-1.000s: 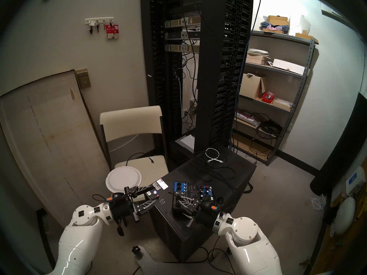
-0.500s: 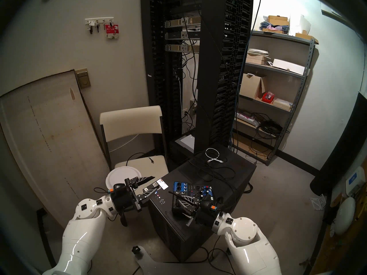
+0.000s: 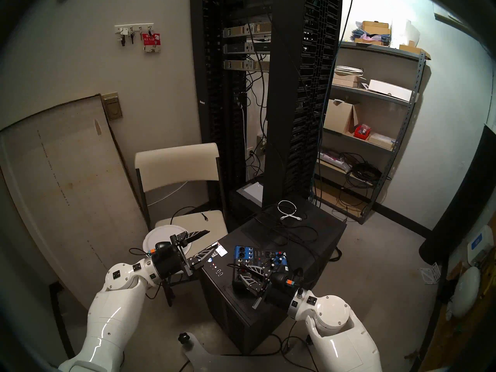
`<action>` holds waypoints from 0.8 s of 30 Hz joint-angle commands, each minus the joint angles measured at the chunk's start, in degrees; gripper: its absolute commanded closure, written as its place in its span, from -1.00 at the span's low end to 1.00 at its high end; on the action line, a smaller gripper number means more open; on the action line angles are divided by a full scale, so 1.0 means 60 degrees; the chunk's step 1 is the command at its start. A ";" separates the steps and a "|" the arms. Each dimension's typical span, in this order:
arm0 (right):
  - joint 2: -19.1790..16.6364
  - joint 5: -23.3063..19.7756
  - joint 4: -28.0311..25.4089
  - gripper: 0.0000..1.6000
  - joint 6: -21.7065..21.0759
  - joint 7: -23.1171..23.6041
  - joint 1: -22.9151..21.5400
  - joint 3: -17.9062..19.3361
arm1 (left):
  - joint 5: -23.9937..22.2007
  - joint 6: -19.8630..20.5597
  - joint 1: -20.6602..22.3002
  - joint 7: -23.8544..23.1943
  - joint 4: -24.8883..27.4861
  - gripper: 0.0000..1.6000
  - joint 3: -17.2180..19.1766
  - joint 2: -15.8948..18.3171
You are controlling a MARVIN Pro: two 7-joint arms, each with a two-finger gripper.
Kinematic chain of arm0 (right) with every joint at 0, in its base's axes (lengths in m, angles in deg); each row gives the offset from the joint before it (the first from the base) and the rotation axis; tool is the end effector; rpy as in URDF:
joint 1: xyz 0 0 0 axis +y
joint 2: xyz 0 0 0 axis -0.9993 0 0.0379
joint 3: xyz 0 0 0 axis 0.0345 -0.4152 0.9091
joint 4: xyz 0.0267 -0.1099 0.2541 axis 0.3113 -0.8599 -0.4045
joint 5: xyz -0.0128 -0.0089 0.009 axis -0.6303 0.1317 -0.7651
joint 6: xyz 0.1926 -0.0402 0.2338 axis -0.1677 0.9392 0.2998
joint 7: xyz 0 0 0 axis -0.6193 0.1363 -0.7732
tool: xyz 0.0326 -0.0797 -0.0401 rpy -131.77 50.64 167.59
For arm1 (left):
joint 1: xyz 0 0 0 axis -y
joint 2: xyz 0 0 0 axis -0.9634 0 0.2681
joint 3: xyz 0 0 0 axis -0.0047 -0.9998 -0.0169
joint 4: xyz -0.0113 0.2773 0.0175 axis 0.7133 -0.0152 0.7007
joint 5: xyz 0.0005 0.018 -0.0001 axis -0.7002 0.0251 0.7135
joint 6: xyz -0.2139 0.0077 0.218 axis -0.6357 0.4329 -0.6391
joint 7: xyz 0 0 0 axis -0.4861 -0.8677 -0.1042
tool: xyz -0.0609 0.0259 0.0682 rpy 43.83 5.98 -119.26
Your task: Insert aux cable
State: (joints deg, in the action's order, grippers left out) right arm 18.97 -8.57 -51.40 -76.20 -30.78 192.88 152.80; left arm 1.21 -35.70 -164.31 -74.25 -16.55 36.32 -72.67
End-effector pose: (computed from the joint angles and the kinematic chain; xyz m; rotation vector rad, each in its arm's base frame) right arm 0.2869 0.0953 -0.3762 -1.7175 -0.9535 -1.6005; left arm 0.3522 0.0631 -0.3524 1.4759 -0.8560 1.7486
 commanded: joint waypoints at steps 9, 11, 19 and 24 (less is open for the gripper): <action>-0.0047 -0.0153 -0.0798 -0.84 0.0109 -0.0003 0.0329 0.0428 | -0.0137 -0.0094 0.0349 -0.0012 -0.0118 -0.77 0.0145 -0.0060; -0.0027 -0.0145 -0.0964 -0.83 0.0118 -0.0079 0.0380 0.0562 | -0.0152 -0.0103 0.0366 -0.0016 -0.0124 -0.77 0.0178 -0.0064; -0.0055 -0.0208 -0.1422 -0.87 0.0104 -0.0227 0.0474 0.1038 | -0.0177 -0.0119 0.0489 0.0036 -0.0085 -0.80 0.0296 -0.0105; 0.0043 -0.0260 -0.1471 -0.92 0.0137 -0.0434 0.0390 0.1296 | -0.0143 -0.0148 0.0594 0.0169 -0.0025 -0.81 0.0345 -0.0193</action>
State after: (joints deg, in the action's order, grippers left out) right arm 18.64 -9.22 -57.77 -75.90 -31.99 196.15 158.94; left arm 0.74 -36.46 -162.34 -74.25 -17.75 37.96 -73.27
